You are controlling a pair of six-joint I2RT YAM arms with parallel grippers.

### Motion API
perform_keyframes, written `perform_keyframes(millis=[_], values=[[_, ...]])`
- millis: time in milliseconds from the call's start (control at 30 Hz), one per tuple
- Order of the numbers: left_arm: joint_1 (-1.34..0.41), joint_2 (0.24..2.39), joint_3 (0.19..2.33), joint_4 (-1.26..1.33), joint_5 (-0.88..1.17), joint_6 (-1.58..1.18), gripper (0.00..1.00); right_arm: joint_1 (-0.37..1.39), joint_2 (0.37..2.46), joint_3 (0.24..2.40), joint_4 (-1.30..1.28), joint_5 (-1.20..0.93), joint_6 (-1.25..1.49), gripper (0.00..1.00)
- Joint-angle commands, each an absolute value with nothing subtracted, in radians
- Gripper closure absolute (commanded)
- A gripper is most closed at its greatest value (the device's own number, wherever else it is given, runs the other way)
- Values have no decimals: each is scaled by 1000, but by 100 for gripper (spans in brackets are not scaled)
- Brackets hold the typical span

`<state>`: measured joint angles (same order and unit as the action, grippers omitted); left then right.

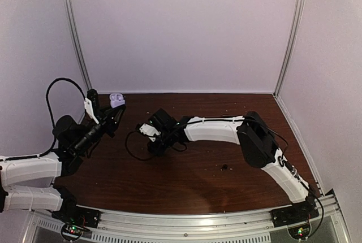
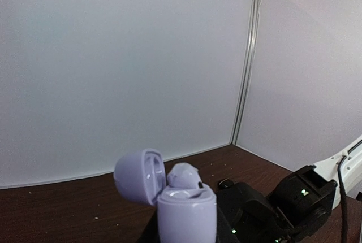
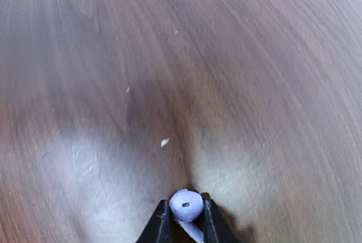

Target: Insert the wireless bluetooth earbuds into the charging case

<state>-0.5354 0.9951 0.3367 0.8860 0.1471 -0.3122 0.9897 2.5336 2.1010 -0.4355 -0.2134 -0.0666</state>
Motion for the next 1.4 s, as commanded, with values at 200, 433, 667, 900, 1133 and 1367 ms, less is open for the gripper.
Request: perform_keyframes(millis=[200,433,667,900,1133,1367], values=[[-526,1007,357,919,169,-293,100,956,2288,1725,-490,-269,-46,89],[-526,1012,364,911,180,-290,100,942,2020,1316,-527,-287,-19,89],[-526,1040,362,933,199,-306,100,950,1912,1192,-627,-231,50,84],[-526,1042,365,927,203,-302,100,990,1946,1295,-732,-125,58,73],[-526,1035,362,922,205,-298,100,1012,1995,1374,-783,-87,56,71],[-526,1034,364,921,208,-295,100,1029,2034,1443,-818,-60,43,68]])
